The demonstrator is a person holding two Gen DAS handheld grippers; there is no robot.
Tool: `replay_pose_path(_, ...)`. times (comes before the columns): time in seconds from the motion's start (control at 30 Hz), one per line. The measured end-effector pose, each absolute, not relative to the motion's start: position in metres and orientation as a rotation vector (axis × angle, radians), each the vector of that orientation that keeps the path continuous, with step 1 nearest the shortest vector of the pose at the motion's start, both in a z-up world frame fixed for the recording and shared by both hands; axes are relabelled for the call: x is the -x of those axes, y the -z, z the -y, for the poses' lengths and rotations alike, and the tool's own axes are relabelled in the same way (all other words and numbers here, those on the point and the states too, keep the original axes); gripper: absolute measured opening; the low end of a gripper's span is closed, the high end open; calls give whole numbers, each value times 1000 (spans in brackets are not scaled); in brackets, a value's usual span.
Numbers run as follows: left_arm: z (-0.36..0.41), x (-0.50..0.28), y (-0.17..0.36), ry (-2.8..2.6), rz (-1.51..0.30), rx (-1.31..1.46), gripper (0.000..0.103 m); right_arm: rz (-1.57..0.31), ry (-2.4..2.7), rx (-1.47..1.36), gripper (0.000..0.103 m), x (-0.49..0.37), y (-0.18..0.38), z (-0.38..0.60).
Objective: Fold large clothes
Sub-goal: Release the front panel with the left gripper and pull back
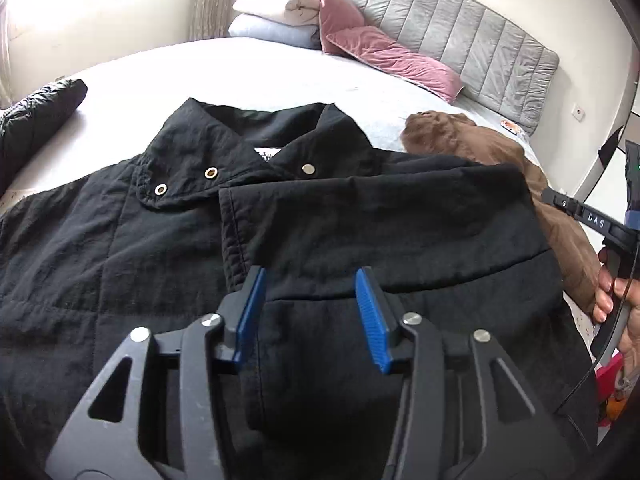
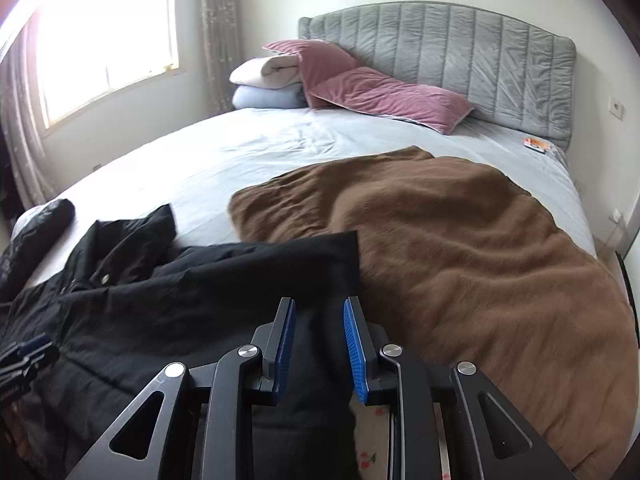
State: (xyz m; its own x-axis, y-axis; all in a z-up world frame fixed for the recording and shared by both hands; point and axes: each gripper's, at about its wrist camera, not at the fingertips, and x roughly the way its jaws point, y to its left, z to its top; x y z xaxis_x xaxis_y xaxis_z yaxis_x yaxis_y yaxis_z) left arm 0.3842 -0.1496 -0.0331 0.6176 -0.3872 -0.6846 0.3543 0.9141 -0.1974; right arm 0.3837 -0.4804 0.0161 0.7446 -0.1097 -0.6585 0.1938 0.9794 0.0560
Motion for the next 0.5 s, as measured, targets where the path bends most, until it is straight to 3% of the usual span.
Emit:
replay_pose_path(0.23, 153, -380, 67, 506, -874, -8, 59, -859, 87, -113, 25, -365, 60, 461)
replay_pose_path(0.33, 151, -379, 59, 496, -909, -6, 61, -875, 125, -152, 27, -365, 48, 461)
replay_pose_path(0.4, 145, -372, 49, 497, -932, 9, 70, -892, 117, -182, 42, -359, 31, 457)
replay_pose_path(0.43, 139, -366, 44, 491, -939, 24, 83, -889, 105, -195, 47, -354, 21, 454)
replay_pose_path(0.5, 126, -354, 32, 446, -945, 52, 89, -883, 102, -201, 60, -340, 2, 444)
